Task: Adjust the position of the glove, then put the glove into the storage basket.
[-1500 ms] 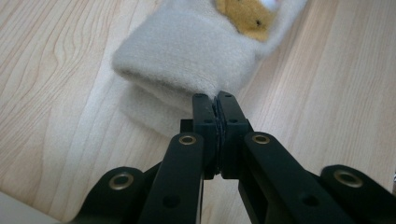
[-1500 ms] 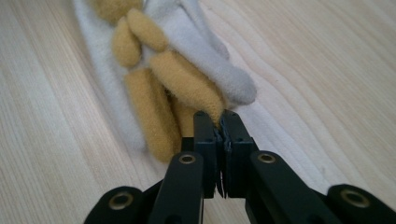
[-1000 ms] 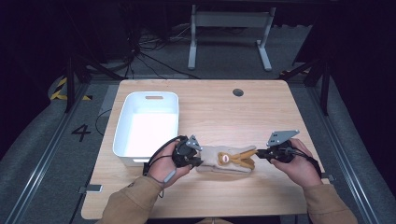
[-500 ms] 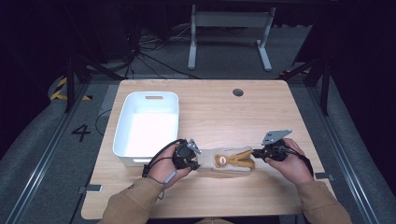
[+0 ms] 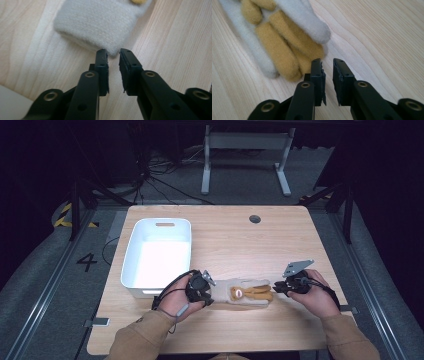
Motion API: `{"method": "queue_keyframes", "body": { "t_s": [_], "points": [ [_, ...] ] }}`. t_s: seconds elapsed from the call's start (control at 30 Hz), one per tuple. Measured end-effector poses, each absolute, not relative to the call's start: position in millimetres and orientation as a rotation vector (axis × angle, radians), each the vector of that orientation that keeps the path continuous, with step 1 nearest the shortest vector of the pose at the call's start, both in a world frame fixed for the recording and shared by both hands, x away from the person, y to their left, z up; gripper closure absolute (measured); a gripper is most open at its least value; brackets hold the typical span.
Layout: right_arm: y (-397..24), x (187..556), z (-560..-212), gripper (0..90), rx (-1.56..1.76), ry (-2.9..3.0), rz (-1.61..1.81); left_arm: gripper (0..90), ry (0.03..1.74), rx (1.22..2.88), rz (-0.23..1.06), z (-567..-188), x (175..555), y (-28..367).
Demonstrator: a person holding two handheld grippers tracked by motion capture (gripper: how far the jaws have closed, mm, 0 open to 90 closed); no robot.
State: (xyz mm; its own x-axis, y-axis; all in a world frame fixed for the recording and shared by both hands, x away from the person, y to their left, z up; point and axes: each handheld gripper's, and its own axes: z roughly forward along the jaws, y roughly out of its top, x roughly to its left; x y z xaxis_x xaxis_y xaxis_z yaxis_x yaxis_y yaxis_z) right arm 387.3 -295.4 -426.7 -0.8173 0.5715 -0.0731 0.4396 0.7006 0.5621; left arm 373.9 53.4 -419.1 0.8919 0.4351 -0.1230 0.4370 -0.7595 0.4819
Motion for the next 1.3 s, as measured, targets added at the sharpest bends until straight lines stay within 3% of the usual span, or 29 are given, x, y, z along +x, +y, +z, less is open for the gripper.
{"method": "queue_keyframes", "body": {
  "t_s": [0.1,0.53,0.93,1.3],
  "points": [
    [-301,385,-420,84.5,0.839,2.649,0.806,69.4,0.635,2.513,0.02,-409,374,57],
    [-313,373,-410,85.2,0.877,2.573,0.849,56.5,0.595,2.438,0.065,-390,374,52],
    [-327,367,-411,84.1,0.943,2.541,0.862,51.0,0.572,2.398,0.079,-383,379,45],
    [-333,366,-410,79.2,0.979,2.53,0.886,38.3,0.544,2.386,0.069,-384,390,28]
  ]
}}
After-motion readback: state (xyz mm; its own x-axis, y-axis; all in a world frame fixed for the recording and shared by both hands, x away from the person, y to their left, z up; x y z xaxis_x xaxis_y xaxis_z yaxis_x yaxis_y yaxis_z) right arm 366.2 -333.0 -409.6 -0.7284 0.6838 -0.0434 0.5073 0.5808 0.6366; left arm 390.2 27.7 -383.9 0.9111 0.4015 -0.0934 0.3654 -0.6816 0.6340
